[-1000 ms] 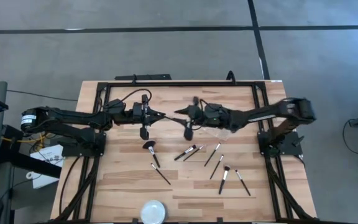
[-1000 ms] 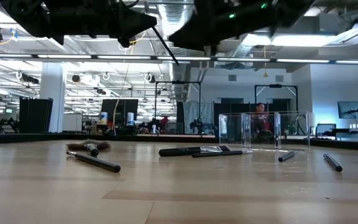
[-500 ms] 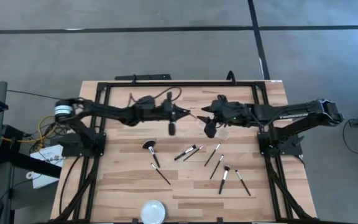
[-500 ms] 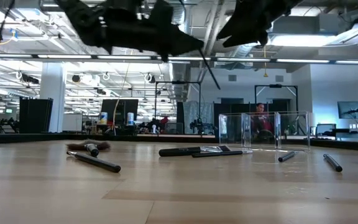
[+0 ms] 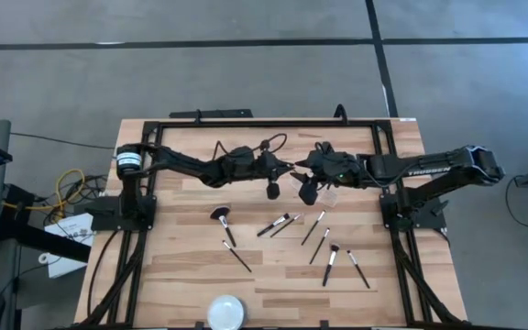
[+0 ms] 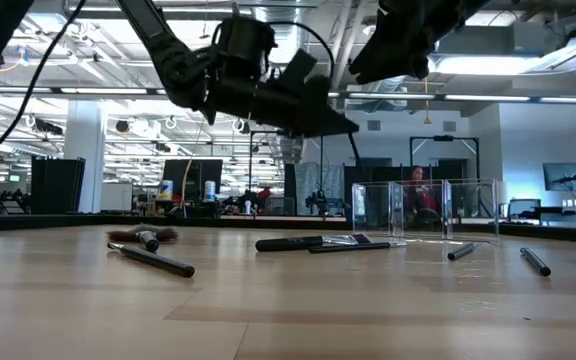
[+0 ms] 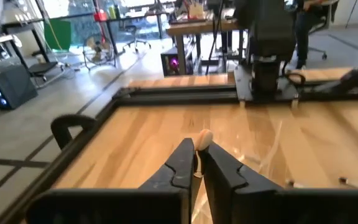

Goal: Pick & Place Makeup Brushes
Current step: Put the black eyeshadow brush into the makeup organizer, then put the black highlighter brush into the makeup organizer

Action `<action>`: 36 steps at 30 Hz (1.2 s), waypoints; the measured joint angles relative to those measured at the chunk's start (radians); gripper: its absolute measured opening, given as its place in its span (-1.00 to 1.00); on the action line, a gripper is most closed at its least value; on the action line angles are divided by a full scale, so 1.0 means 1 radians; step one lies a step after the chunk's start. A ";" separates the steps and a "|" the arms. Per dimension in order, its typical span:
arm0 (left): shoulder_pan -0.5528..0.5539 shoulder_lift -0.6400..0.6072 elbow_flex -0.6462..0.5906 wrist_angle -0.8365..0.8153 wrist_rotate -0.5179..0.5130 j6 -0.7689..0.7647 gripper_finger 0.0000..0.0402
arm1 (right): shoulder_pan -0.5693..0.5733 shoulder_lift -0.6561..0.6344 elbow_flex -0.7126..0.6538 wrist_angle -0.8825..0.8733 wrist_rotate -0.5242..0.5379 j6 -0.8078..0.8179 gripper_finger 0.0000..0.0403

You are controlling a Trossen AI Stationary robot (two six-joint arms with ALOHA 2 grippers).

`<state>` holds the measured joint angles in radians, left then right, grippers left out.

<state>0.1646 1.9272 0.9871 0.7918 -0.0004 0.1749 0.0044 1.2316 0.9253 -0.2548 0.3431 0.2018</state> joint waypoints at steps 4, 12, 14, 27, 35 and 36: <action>0.000 0.031 0.000 -0.008 0.000 -0.014 -0.80 | 0.000 0.000 0.000 0.001 0.000 0.000 -0.23; -0.001 0.031 0.000 -0.020 0.000 -0.068 -0.52 | 0.000 0.000 0.000 0.001 0.000 0.008 -0.27; -0.003 0.007 -0.001 -0.053 0.001 -0.068 -0.45 | 0.000 0.000 0.000 0.001 0.000 0.008 -0.28; -0.082 -0.587 0.000 -0.989 0.118 0.064 -0.37 | 0.003 0.000 -0.001 -0.011 -0.001 0.009 -0.34; -0.082 -0.739 -0.174 -1.212 0.200 0.136 -0.47 | 0.003 0.000 -0.001 -0.014 -0.001 0.010 -0.34; -0.081 -0.746 -0.212 -1.211 0.202 0.135 -0.47 | 0.003 0.000 -0.001 -0.014 -0.001 0.010 -0.34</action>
<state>0.0839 1.1814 0.7751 -0.4196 0.2021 0.3102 0.0071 1.2316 0.9245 -0.2684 0.3424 0.2120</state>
